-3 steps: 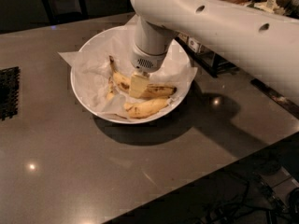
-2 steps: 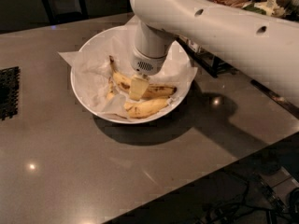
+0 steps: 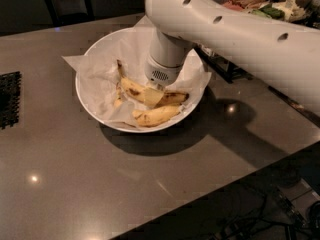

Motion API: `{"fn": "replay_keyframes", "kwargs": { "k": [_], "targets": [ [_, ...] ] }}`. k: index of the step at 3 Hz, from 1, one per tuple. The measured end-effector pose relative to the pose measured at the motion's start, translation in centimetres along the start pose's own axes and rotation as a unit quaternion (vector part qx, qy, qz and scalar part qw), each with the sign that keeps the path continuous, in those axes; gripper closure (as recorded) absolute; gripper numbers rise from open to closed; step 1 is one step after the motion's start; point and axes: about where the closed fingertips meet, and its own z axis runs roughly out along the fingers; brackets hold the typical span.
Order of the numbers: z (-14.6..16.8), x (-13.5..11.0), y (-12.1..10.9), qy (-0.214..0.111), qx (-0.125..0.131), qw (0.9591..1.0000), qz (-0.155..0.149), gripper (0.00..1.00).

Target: Pick banana from white bowl

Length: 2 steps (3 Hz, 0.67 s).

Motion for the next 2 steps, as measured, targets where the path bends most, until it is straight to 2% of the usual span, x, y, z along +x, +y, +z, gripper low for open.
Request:
{"fn": "replay_keyframes", "kwargs": {
  "k": [1, 2],
  "targets": [
    [-1.2, 0.3, 0.8, -0.008, 0.008, 0.9999, -0.006, 0.85],
    [-3.2, 0.2, 2.2, -0.032, 0.019, 0.9990, -0.024, 1.00]
  ]
}}
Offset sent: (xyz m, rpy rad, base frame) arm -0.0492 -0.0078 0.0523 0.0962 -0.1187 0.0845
